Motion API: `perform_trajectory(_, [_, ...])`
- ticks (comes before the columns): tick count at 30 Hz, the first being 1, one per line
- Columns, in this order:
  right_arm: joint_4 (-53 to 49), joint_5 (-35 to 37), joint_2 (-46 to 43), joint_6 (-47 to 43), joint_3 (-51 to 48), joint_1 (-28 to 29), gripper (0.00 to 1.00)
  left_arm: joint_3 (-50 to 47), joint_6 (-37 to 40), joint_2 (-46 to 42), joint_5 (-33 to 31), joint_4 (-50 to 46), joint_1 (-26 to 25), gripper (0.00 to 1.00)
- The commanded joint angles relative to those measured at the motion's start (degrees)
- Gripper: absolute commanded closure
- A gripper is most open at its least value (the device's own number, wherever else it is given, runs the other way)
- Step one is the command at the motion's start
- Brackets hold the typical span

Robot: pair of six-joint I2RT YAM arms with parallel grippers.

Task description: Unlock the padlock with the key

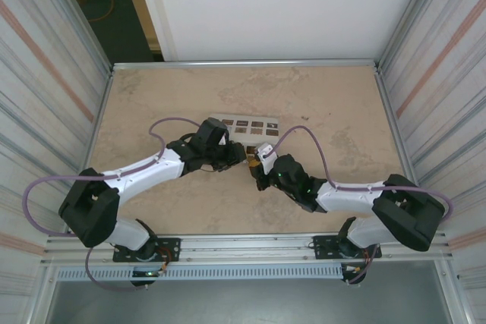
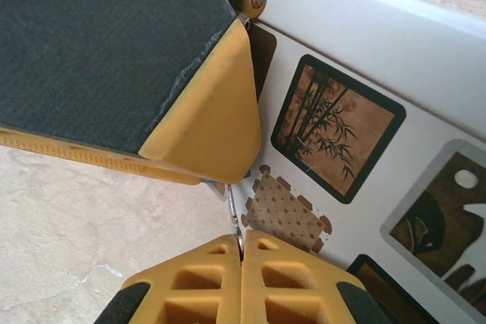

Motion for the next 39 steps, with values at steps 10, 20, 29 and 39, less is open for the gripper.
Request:
perform_trajectory(10, [13.16, -7.8, 2.83, -0.4, 1.93, -4.45, 1.0, 4.06, -0.52, -3.68, 7.65, 4.23, -1.07, 0.78])
perform_trajectory(20, [13.35, -13.7, 3.23, -0.82, 2.58, -8.4, 1.0, 4.15, -0.04, -3.45, 8.17, 3.64, -1.07, 0.78])
perform_trajectory(29, [11.43, -19.4, 3.13, 0.41, 5.0, -10.26, 1.0, 3.65, 1.04, -1.86, 7.74, 2.65, -1.07, 0.78])
perform_trajectory(39, [7.58, -21.49, 3.71, 1.42, 7.69, -10.64, 1.0, 2.33, 1.49, 0.48, 6.45, 4.15, -1.07, 0.78])
